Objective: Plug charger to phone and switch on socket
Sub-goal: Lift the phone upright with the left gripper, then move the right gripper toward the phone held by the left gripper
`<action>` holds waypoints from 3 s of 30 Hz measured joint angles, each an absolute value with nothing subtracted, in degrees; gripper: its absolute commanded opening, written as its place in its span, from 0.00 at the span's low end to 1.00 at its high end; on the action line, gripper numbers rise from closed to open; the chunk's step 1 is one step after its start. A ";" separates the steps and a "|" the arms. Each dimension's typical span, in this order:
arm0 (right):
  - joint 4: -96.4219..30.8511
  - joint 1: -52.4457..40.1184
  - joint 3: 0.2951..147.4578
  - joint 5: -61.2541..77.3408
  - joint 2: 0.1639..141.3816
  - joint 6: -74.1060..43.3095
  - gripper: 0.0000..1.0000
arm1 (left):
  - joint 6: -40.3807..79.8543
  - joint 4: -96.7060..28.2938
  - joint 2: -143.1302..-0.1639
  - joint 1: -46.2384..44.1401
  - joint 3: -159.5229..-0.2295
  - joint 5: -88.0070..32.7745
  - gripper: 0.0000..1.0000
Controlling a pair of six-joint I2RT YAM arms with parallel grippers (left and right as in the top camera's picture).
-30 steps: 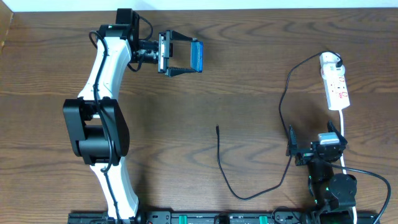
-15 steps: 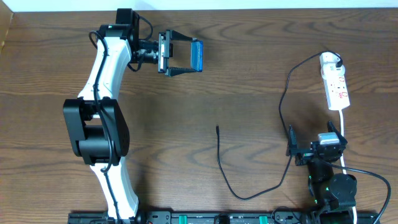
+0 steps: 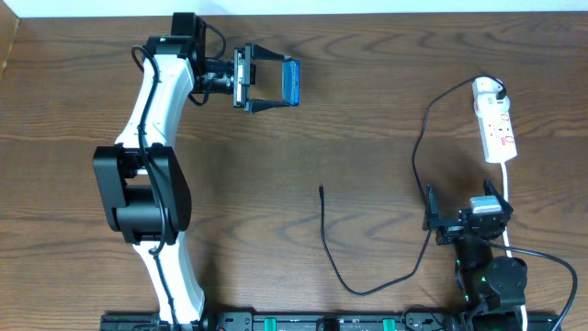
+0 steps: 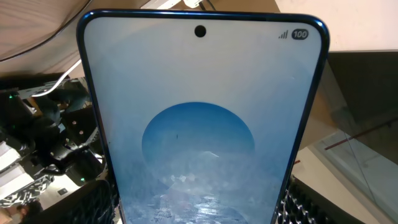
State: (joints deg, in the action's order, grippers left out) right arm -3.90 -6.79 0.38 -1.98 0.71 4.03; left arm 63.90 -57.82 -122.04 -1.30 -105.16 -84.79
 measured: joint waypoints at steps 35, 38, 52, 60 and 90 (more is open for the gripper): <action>-0.19 -6.79 0.38 -2.63 0.71 4.03 0.99 | 58.19 -49.69 -122.04 -1.30 -105.16 -53.63 0.08; 8.27 -6.81 0.36 -3.36 0.73 4.03 0.99 | 58.22 -47.70 -122.04 -1.30 -105.16 -52.56 0.07; 20.97 -6.81 4.60 -13.43 1.96 2.76 0.99 | 58.22 -46.00 -122.04 -1.30 -105.16 -51.70 0.08; 3.31 -6.81 28.75 -14.13 18.96 -0.43 0.99 | 58.22 -44.58 -122.04 -1.30 -105.16 -51.72 0.08; -19.81 -7.46 80.66 43.33 110.06 -19.62 0.99 | 61.10 -44.75 -122.04 -1.76 -105.14 -44.62 0.07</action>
State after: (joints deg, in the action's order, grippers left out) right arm -19.81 -7.46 80.66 43.33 110.06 -19.62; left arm 61.10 -44.75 -122.04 -1.76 -105.14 -44.62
